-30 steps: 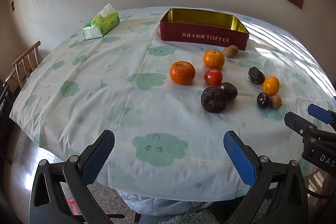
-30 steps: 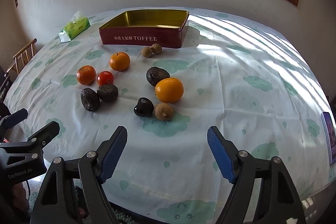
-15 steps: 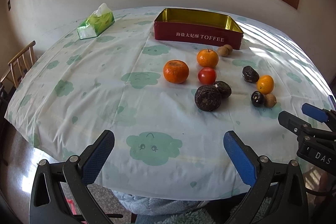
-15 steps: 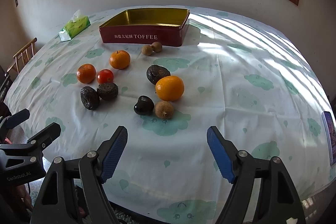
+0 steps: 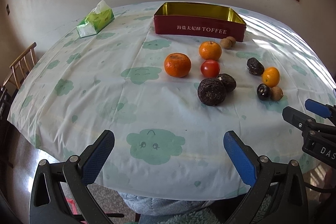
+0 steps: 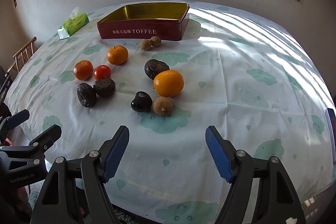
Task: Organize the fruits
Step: 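Move both tools toward the fruits on the tablecloth, then grasp the brown kiwi with the right tool while the left tool grasps the dark wrinkled fruit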
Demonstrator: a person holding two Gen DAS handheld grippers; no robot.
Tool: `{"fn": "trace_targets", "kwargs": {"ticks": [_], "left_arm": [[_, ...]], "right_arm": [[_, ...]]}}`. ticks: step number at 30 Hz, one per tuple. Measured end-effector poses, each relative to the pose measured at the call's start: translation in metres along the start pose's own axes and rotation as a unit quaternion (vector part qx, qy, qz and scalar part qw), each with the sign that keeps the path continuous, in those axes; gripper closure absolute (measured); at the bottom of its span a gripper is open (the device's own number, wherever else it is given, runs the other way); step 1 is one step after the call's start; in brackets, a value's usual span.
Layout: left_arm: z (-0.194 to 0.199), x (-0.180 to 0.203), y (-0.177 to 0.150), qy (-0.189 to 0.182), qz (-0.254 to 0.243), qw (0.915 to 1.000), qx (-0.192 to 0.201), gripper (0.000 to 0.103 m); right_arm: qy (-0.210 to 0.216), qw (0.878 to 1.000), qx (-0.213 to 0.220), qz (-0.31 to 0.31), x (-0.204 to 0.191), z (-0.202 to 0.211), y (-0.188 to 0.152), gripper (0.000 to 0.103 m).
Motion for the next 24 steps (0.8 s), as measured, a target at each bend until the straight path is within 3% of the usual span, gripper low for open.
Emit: {"fn": "trace_targets", "kwargs": {"ticks": [21, 24], "left_arm": [[-0.011, -0.008, 0.004, 0.011, 0.014, 0.9998, 0.0, 0.0], [-0.015, -0.007, 0.004, 0.009, 0.012, 0.9999, -0.002, 0.0]], "right_arm": [[0.003, 1.0, -0.023, 0.001, 0.005, -0.017, 0.001, 0.037], [0.006, 1.0, -0.027, 0.001, 0.004, -0.02, 0.001, 0.043]]}}
Point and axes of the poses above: each gripper's, at about its wrist camera, not at the fingertips, and z roughly against the way its jaws point, x to its right, y to its top, the point moved 5 cm from there along -z, roughly the way its jaws point, and after that the axes turned 9 degrees about -z, right-handed, at the moved point
